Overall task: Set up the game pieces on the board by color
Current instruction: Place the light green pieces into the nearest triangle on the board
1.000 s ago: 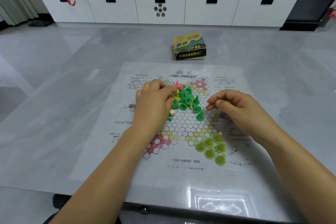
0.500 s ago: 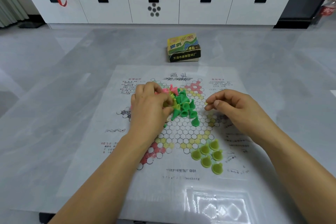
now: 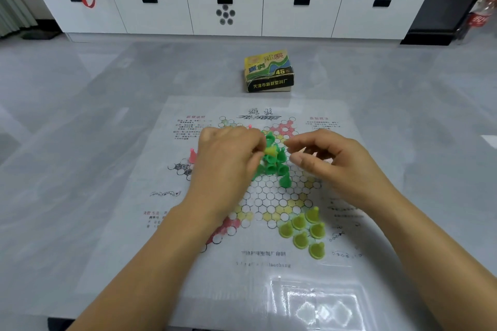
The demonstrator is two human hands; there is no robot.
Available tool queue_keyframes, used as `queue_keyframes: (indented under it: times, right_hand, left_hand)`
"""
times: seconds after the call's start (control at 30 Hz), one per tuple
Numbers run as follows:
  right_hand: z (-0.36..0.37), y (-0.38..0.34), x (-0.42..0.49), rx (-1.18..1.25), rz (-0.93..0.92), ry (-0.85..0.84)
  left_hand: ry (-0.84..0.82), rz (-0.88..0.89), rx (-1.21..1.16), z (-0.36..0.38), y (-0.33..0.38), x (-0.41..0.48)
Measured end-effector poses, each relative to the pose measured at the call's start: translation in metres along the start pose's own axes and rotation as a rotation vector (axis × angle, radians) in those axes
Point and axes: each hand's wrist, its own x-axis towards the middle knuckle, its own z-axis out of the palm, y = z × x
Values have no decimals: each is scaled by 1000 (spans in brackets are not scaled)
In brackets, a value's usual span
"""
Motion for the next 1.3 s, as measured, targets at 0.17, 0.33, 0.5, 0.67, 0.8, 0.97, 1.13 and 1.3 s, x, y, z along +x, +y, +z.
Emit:
queue_keyframes:
  times: [0.17,0.33,0.5,0.67,0.8,0.97,1.13,1.3]
  right_hand:
    - [4,6,1,-5,13,17]
    - [4,11,1,-137,-36,26]
    - [-13,20,0,-127,111,101]
    - [-22,21,-5,-93,163,58]
    - [-23,20,-11,-89,181,-65]
    - [-25,22,-17,-100,161,-170]
    - [-27,23,-23,-119,161,-221]
    - [-27,23,-22,-109,151,-270]
  left_hand:
    - [-46,55,-98,9,4,0]
    - [-100,96,-158,18,9,-1]
    - [-135,137,-166,19,-2,-2]
    - [-261,324,49,36,-7,-8]
    - [-185,219,180,33,-17,-1]
    - [-148,54,144,30,-27,1]
    - [-114,0,33,26,-25,2]
    - [-55,-112,17,14,-30,3]
